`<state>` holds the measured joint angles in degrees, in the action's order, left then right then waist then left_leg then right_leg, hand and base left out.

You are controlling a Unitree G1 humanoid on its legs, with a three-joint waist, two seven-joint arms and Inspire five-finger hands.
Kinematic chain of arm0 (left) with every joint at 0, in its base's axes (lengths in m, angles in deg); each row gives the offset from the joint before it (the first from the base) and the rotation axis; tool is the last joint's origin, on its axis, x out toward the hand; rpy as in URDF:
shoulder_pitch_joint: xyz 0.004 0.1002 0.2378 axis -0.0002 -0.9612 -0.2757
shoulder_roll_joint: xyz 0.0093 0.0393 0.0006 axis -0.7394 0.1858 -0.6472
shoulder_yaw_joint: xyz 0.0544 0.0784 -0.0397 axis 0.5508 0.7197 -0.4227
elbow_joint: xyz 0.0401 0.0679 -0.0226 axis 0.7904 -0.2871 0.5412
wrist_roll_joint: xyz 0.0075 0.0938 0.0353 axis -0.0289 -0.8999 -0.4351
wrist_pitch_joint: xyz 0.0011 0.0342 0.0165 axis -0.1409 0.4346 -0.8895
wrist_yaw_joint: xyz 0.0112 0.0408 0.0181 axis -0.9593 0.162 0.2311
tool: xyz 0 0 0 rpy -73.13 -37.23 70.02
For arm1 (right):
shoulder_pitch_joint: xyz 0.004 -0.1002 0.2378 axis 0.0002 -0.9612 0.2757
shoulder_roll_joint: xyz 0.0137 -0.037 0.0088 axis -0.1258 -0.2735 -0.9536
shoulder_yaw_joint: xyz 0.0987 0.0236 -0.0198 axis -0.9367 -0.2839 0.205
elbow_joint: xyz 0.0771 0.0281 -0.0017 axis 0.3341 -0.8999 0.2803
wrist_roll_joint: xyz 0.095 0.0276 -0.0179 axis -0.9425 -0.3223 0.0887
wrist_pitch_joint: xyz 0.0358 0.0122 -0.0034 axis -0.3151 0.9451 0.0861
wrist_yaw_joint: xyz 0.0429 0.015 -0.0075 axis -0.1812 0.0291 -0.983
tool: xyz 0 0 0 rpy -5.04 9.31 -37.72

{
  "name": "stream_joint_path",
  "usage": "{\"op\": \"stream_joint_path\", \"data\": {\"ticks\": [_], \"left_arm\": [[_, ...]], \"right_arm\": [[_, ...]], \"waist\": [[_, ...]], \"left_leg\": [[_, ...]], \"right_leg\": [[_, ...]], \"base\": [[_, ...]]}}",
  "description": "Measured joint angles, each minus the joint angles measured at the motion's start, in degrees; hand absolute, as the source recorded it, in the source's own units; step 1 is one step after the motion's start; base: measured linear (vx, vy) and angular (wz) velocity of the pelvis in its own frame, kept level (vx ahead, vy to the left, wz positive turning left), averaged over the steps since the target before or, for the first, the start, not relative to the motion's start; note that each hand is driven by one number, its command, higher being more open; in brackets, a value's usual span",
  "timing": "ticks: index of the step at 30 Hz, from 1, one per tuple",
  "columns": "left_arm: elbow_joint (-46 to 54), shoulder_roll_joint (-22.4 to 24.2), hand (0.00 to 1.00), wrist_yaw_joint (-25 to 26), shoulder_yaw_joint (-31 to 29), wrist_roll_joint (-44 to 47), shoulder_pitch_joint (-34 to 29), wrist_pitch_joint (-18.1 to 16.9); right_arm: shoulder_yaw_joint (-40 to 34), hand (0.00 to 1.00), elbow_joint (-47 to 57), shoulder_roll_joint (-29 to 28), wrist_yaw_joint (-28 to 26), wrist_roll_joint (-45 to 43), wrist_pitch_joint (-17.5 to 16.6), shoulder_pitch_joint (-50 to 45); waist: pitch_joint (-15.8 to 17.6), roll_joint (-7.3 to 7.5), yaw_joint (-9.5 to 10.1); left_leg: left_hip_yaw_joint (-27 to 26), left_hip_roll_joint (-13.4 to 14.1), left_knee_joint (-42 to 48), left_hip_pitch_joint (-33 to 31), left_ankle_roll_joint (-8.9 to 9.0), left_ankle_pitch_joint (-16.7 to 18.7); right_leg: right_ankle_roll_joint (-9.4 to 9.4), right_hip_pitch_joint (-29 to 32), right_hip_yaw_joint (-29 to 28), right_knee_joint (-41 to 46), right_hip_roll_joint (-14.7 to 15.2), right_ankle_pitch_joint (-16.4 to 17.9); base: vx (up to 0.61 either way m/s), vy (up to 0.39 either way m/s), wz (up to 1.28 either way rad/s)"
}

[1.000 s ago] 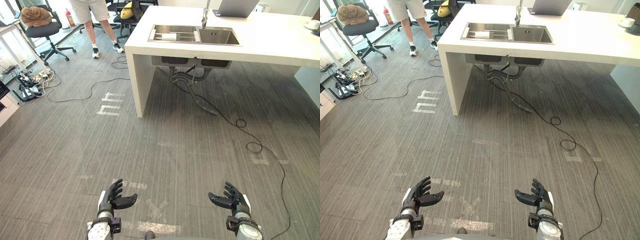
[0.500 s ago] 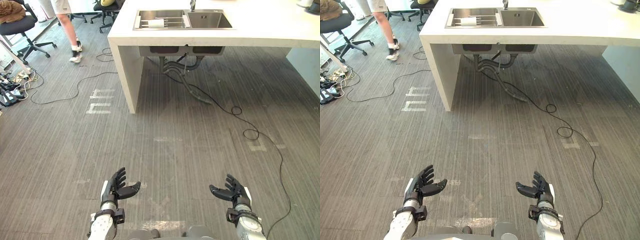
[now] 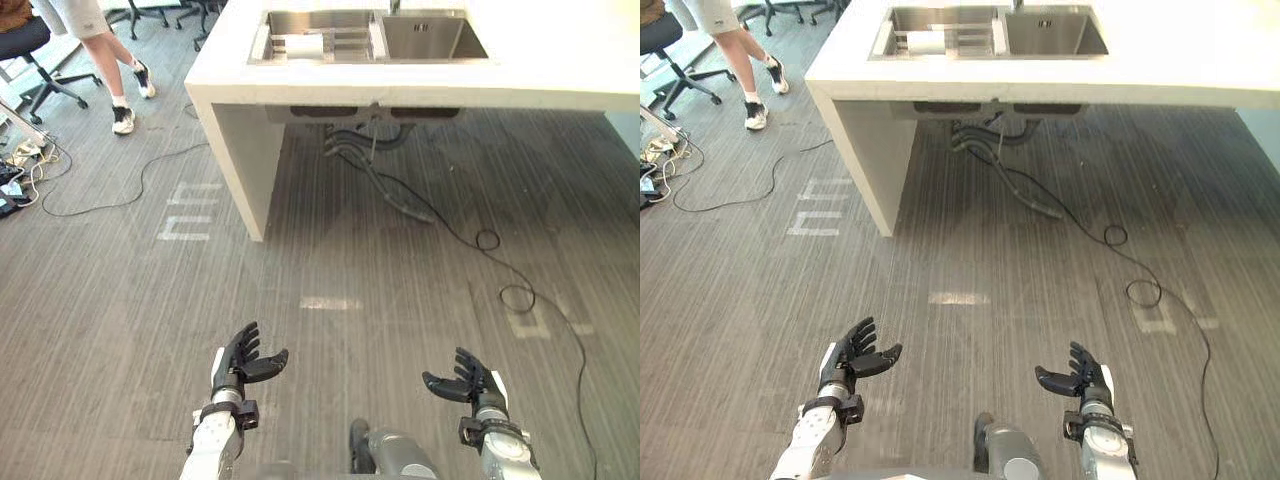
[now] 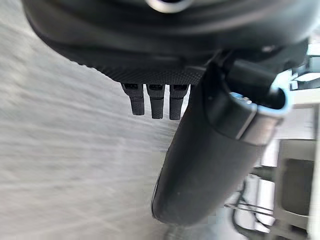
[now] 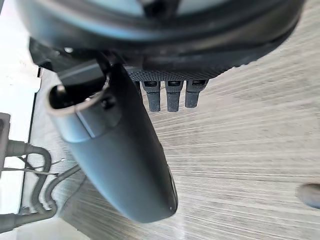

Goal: Walk over to the sink, pick up the cup, carry it to the dishwasher, place the cup inside the dishwasher, then close the dishwasher door

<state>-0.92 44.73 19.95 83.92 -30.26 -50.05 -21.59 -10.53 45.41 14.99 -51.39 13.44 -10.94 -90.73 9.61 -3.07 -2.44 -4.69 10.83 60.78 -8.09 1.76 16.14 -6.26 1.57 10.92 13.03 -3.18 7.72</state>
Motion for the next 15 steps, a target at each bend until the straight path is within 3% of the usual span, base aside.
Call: {"op": "stream_joint_path", "data": {"ticks": [2,4,6,7,8,9,10,11,13,15], "left_arm": [[0.41,0.13,0.90,-0.34,-0.03,0.72,-0.44,0.00],[1.50,0.13,0.90,-0.34,-0.04,0.72,-0.43,0.01],[2.66,0.23,0.90,-0.35,-0.03,0.71,-0.42,0.00],[3.01,0.50,0.90,-0.32,-0.05,0.71,-0.19,-0.01],[3.31,1.01,0.90,-0.33,-0.03,0.69,-0.21,-0.02],[3.58,1.27,0.90,-0.32,-0.03,0.69,-0.43,-0.02],[4.43,1.24,0.90,-0.12,-0.25,0.69,-1.30,-0.03],[5.18,0.46,0.90,0.50,-0.33,0.69,-1.45,-0.02],[5.88,0.48,0.90,0.72,-0.20,0.65,-1.39,0.00],[7.66,0.85,0.90,0.73,0.19,0.61,-2.82,0.07]], "right_arm": [[-0.10,0.90,0.04,-0.01,0.14,-0.03,-0.49,0.68],[-0.55,0.90,0.08,-0.21,0.15,-0.02,-0.47,1.46],[-0.96,0.90,0.05,-0.61,0.13,0.01,-0.40,1.46],[-1.94,0.90,0.02,-0.95,0.16,0.01,-0.36,1.43],[-2.60,0.90,-0.04,-0.77,0.26,0.03,-0.30,1.05],[-2.83,0.90,-0.05,-0.56,0.29,0.05,-0.26,0.73],[-2.64,0.90,-0.67,-0.78,0.33,0.12,0.19,0.66],[-1.73,0.90,-0.77,-1.56,0.37,0.13,0.33,0.56],[-1.45,0.90,-0.91,-1.93,0.20,0.28,0.33,0.62],[-1.37,0.90,-2.11,-2.08,0.07,0.49,0.35,1.04]], "waist": [[0.37,0.23,0.32],[0.97,-0.19,1.05],[1.47,0.20,2.21],[2.06,0.07,2.37],[2.08,-0.91,2.45],[1.98,-1.86,2.62],[1.56,-2.94,3.12],[1.64,-0.84,3.24],[1.19,1.14,3.41],[1.19,1.30,3.42]], "left_leg": [[-0.62,0.32,0.70,-5.01,0.20,0.17],[-0.61,-0.82,-5.31,-9.43,0.44,0.45],[-0.22,-4.17,-17.57,-11.49,0.81,0.19],[0.15,-6.44,-27.85,-11.65,1.09,-1.88],[0.98,-7.70,-37.80,-11.30,1.24,-6.83],[1.43,-7.67,-41.76,-11.07,1.23,-9.84],[2.14,-7.84,-41.55,-10.46,-2.26,-16.37],[1.18,-9.57,-39.63,-10.51,-3.29,-13.82],[-0.82,-11.98,-37.63,-10.93,-5.21,-10.22],[-2.20,-13.64,-37.57,-8.45,-6.39,-7.39]], "right_leg": [[0.00,-3.88,-1.57,-3.02,0.05,0.00],[0.02,-5.95,-3.26,-5.08,0.39,0.01],[0.29,-7.81,-4.60,-7.07,1.81,0.16],[1.34,-9.23,-4.99,-8.04,2.81,0.76],[3.19,-10.11,-5.40,-8.24,2.83,1.89],[3.95,-10.55,-5.79,-8.16,2.28,2.77],[4.89,-11.34,-7.23,-6.76,2.08,5.05],[5.93,-11.03,-7.57,-4.41,4.27,7.60],[7.65,-8.39,-8.99,1.87,7.34,11.42],[9.31,-5.18,-11.63,12.46,9.29,12.09]], "base": [[0.36,-0.041,-0.35],[0.30,0.055,-0.43],[0.25,0.116,-0.32],[0.30,0.158,-0.17],[0.31,0.178,-0.16],[0.40,0.284,-0.33],[0.41,0.283,-0.31],[0.35,0.236,-0.26],[0.32,0.149,-0.14],[0.39,0.195,-0.20]]}}
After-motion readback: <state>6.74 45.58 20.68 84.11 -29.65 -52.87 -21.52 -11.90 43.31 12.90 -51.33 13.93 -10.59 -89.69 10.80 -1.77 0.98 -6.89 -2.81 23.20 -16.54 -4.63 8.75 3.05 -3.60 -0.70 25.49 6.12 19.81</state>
